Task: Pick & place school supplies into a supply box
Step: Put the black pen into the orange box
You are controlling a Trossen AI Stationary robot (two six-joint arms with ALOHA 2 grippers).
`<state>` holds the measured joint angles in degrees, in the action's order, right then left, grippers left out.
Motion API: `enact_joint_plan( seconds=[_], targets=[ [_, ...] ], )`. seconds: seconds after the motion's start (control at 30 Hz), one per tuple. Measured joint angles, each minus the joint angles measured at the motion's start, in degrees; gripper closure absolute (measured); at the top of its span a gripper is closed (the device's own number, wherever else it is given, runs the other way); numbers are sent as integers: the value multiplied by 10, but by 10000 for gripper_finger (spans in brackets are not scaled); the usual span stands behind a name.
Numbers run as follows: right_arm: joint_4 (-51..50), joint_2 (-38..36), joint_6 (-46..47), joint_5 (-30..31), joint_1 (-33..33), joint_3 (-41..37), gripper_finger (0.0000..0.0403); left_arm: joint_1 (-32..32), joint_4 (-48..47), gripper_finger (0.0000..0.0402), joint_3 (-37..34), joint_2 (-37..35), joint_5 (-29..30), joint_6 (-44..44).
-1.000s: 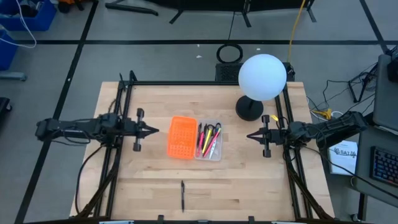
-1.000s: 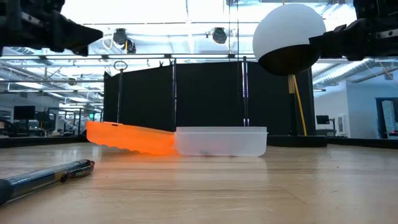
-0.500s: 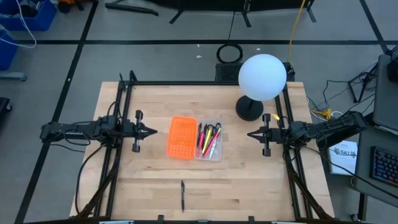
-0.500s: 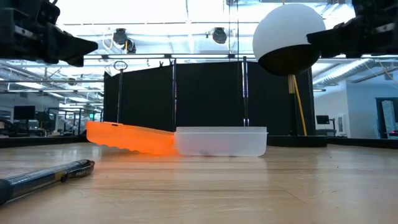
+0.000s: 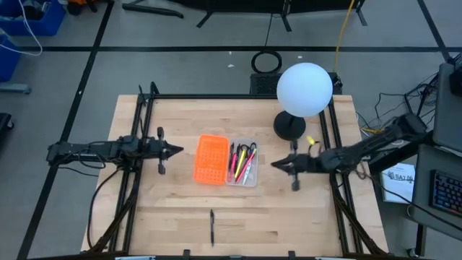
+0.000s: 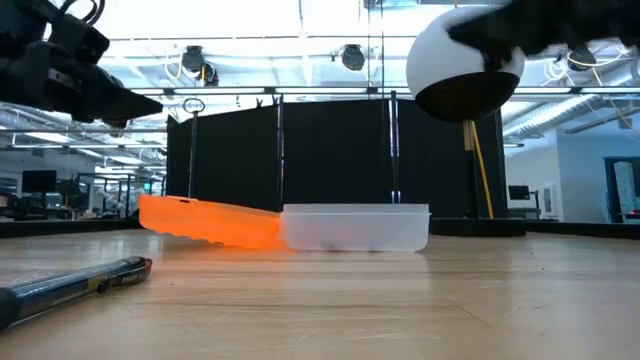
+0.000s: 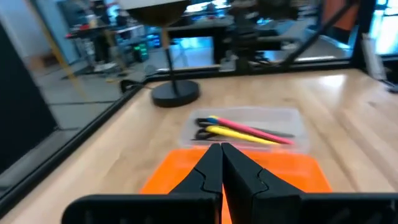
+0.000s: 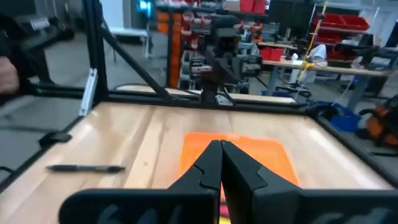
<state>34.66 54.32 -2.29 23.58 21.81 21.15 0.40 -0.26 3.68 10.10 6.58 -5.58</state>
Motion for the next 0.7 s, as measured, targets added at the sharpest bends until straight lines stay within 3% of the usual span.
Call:
enact_joint_plan(
  seconds=[0.17, 0.3, 0.53, 0.7],
  targets=[
    [-125, 171, -33, 44, 32, 225, 403, 0, -2, 392, 0, 0, 56, -25],
    [-288, 286, 18, 82, 48, 429, 403, 0, -52, 392, 0, 0, 84, -30],
    [-541, 471, 200, 83, 57, 793, 403, 0, -66, 392, 1, 15, 86, 46],
    [-585, 581, 366, 66, 56, 943, 403, 0, -67, 392, 1, 27, 85, 89]
  ],
)
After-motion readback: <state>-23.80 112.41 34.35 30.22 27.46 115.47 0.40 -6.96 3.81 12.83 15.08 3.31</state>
